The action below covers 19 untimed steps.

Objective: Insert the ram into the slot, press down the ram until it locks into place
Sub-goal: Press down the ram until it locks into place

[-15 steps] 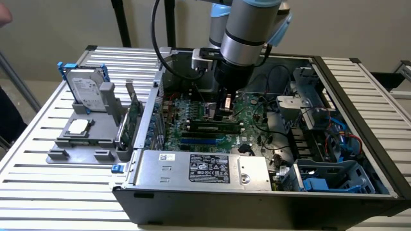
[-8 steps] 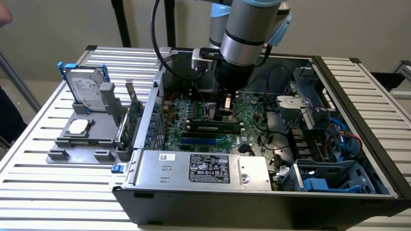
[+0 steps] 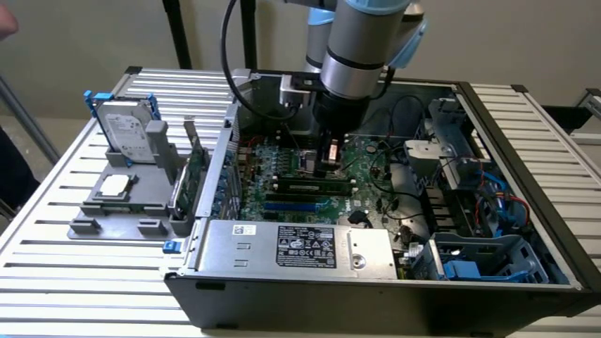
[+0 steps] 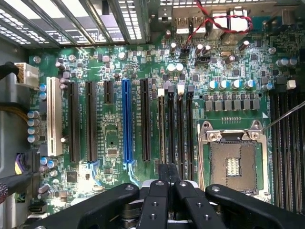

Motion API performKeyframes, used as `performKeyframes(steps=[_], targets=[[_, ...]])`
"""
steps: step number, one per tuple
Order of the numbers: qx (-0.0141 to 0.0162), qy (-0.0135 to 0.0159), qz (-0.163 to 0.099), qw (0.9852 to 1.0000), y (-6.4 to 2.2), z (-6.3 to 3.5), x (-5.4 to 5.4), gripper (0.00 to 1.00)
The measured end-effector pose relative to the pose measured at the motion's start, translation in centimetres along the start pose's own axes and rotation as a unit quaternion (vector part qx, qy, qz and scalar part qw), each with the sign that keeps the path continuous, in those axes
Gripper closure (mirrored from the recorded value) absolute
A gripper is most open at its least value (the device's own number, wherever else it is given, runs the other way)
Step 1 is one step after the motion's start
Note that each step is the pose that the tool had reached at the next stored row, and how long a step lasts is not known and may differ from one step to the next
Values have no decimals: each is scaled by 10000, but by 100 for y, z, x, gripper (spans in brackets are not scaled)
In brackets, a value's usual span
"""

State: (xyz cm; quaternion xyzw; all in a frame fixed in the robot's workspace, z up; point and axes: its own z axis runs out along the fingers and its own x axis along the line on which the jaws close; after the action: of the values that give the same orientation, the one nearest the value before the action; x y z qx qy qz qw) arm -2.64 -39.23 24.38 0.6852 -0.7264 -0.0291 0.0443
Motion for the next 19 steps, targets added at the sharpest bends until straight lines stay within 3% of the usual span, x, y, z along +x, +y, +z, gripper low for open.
performKeyframes(steps=[6,16,19], targets=[[39,2,-38,10000,20,75,-8,89],[156,3,-70,9999,44,193,-16,89],[160,-1,-71,9998,52,168,-17,89]])
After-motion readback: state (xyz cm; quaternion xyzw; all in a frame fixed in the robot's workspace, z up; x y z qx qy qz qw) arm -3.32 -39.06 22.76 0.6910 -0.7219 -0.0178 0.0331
